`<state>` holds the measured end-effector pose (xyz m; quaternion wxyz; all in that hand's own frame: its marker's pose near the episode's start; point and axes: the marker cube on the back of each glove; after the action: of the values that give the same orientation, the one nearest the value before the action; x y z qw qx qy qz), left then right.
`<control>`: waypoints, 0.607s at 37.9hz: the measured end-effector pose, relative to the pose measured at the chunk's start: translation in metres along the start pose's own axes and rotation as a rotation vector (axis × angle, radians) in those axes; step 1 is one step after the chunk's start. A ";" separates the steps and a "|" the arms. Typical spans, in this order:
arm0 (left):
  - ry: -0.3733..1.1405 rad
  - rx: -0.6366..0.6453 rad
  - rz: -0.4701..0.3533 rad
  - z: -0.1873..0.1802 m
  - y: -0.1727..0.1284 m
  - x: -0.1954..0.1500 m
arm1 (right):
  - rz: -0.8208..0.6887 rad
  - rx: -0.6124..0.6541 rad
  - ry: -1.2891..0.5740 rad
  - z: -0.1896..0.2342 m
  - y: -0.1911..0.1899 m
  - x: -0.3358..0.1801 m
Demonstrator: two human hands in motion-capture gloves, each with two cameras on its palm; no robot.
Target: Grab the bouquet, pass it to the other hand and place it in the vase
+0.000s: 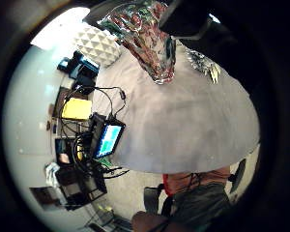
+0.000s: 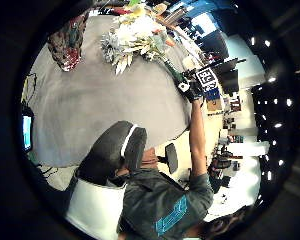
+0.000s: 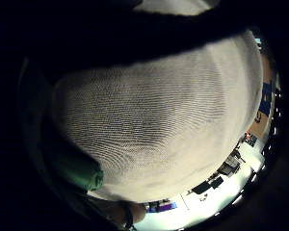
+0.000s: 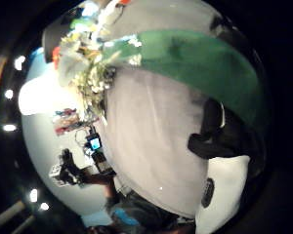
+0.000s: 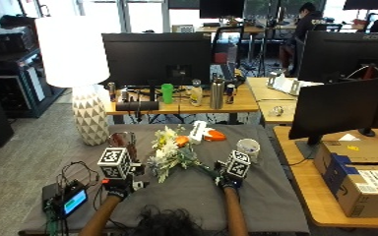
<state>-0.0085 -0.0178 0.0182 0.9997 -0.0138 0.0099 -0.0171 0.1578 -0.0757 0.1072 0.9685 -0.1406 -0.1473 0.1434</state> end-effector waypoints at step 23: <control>0.057 0.008 0.002 -0.008 -0.005 0.004 | -0.008 0.349 0.059 -0.016 -0.019 -0.001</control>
<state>-0.0052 -0.0233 0.0104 0.9991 -0.0092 0.0381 -0.0164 0.1664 -0.0970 0.0983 0.9826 0.0260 -0.0924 0.1589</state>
